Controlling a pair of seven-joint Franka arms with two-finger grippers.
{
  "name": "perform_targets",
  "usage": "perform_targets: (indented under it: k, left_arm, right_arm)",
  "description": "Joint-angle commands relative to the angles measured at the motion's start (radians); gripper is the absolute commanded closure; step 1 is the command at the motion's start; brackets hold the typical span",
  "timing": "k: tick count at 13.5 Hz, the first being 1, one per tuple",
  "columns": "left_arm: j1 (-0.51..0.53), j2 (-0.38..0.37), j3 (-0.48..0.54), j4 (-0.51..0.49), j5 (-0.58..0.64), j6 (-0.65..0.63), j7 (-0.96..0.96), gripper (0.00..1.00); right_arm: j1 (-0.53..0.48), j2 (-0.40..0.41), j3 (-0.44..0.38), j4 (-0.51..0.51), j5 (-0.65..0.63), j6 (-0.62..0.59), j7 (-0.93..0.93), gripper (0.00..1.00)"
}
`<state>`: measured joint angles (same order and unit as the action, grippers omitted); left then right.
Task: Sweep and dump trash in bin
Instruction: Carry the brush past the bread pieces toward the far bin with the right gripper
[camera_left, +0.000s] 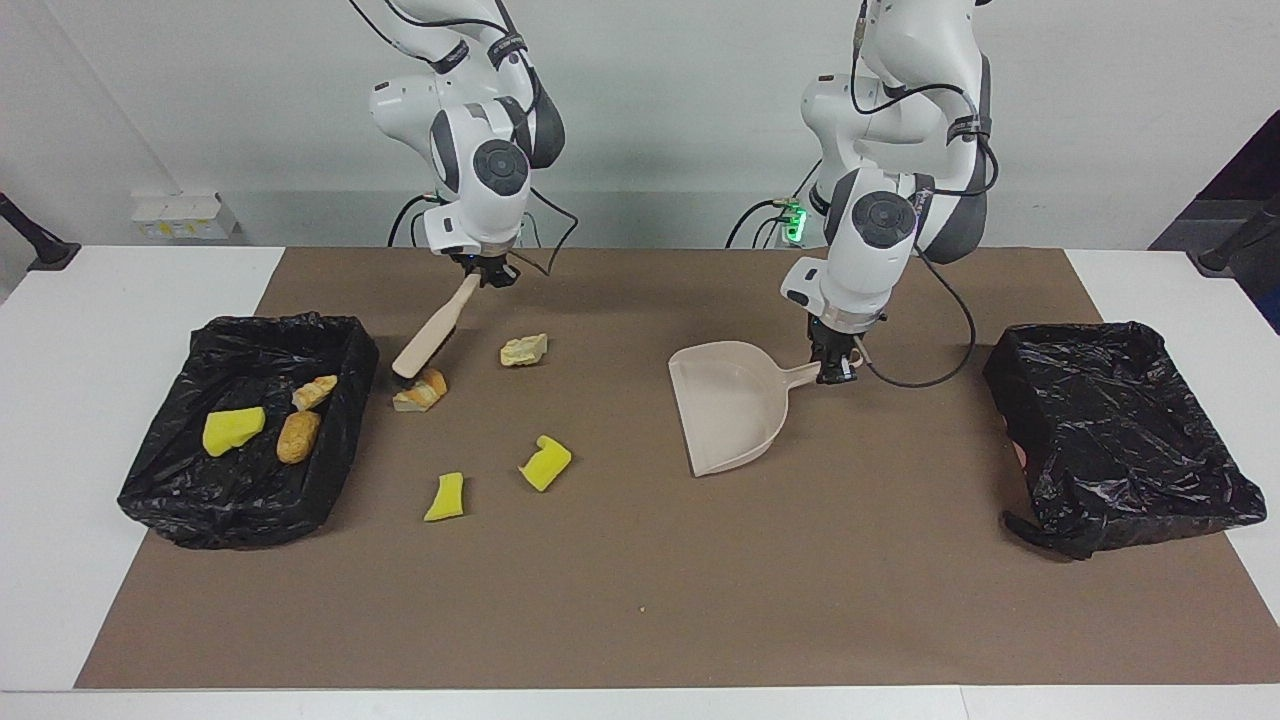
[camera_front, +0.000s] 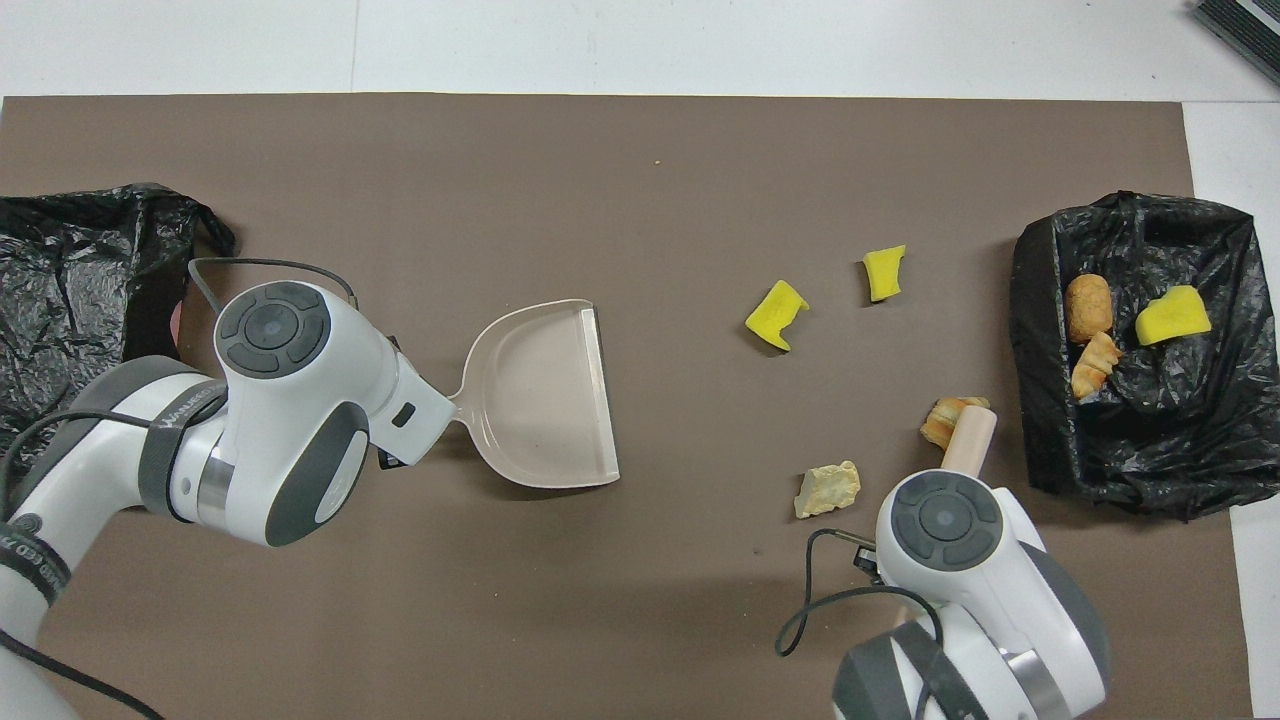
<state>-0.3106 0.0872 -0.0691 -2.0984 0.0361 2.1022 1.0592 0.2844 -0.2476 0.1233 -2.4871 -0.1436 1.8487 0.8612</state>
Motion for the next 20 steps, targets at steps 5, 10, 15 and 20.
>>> perform_targets:
  k: [5,10,15,20]
  left_arm:
    - [-0.001,-0.033,0.005,-0.038,0.016,0.028,-0.028,1.00]
    - [0.004,-0.035,0.005,-0.048,0.016,0.028,-0.028,1.00]
    - [0.004,-0.037,0.005,-0.051,0.016,0.032,-0.038,1.00]
    - [-0.002,-0.037,0.005,-0.052,0.013,0.042,-0.070,1.00]
  right_arm:
    - [0.077,0.062,0.006,0.115,0.113,0.000,-0.153,1.00]
    - [0.137,0.108,0.006,0.244,0.136,-0.052,-0.088,1.00]
    - [0.137,0.064,0.001,0.201,0.102,-0.167,0.004,1.00]
    - [0.137,0.024,0.006,0.157,0.082,-0.220,0.134,1.00]
